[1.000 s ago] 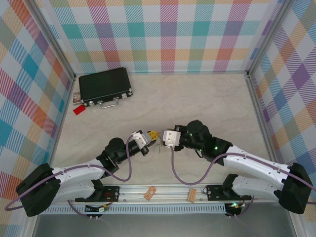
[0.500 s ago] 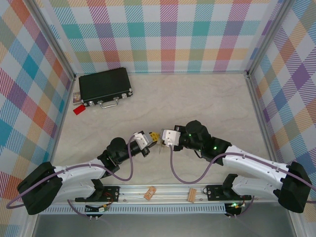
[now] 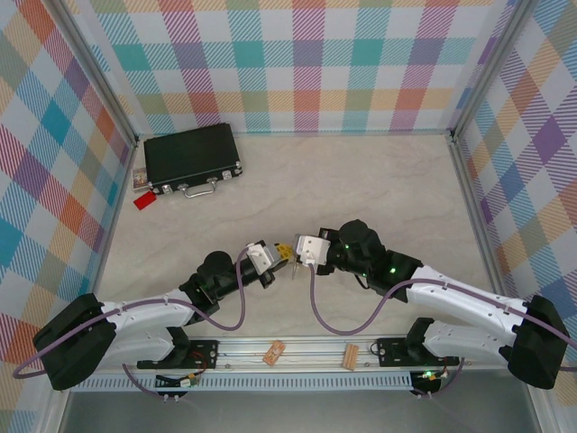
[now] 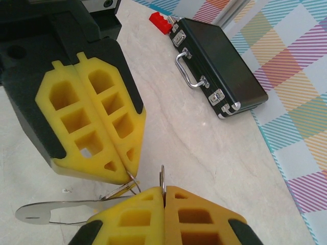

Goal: Put the keys on the keyring

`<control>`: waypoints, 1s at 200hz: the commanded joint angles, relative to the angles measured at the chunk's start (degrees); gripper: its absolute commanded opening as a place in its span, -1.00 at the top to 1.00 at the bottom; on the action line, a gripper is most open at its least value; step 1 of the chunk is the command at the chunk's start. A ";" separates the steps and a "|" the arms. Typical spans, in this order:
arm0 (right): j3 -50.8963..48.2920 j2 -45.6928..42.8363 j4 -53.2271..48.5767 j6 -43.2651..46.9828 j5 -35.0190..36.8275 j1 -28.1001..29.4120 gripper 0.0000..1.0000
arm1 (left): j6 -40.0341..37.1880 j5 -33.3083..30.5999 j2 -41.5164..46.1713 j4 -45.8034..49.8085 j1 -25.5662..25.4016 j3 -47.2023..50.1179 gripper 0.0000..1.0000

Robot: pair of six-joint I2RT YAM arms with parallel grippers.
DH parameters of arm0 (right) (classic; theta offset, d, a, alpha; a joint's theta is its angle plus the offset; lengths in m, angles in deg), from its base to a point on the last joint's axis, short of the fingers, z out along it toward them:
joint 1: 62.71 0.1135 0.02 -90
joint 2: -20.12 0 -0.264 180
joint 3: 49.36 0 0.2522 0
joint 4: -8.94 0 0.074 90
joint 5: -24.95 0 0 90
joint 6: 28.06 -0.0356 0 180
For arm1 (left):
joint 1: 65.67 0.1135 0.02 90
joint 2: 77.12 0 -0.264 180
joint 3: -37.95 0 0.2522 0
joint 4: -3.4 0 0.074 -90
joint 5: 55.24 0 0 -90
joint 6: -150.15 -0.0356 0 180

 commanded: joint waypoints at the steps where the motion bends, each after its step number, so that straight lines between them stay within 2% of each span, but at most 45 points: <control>1: 1.27 -0.94 0.73 -1.44 -1.77 0.50 1.00 | 0.82 -2.85 1.84 -2.41 -0.78 -0.16 1.00; 42: 1.91 -0.64 -0.41 -3.93 -2.39 0.49 1.00 | -0.08 -5.77 3.45 -5.23 -0.78 1.46 1.00; 131: 1.70 -1.38 0.12 -9.27 -3.49 0.23 1.00 | -0.50 -3.97 3.83 -6.21 -0.80 2.04 1.00; 200: 2.61 -1.82 0.15 -12.70 -1.73 -0.97 1.00 | -1.57 -2.44 3.49 -4.76 -0.92 1.69 1.00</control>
